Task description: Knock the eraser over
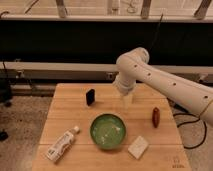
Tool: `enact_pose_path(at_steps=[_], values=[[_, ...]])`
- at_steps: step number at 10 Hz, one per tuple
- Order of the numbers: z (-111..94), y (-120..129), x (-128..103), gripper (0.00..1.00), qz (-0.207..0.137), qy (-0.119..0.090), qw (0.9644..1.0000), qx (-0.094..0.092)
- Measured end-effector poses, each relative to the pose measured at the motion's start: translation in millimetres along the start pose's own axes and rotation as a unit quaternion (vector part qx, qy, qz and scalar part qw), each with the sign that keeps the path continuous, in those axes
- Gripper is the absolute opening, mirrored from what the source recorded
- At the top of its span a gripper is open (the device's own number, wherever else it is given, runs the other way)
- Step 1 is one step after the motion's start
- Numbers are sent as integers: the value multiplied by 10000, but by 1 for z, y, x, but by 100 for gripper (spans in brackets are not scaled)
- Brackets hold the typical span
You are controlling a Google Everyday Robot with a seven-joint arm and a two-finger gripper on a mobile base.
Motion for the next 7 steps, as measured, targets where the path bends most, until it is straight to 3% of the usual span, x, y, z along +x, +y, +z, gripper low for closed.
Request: enact_pose_path(at_steps=[4,6,7], values=[[30,-26,-10,80,-198,-264,9995,-25],[34,-32,-12,80,-233,-333,9992,-31],[58,-42,-25,80,-374,-537,9976,-227]])
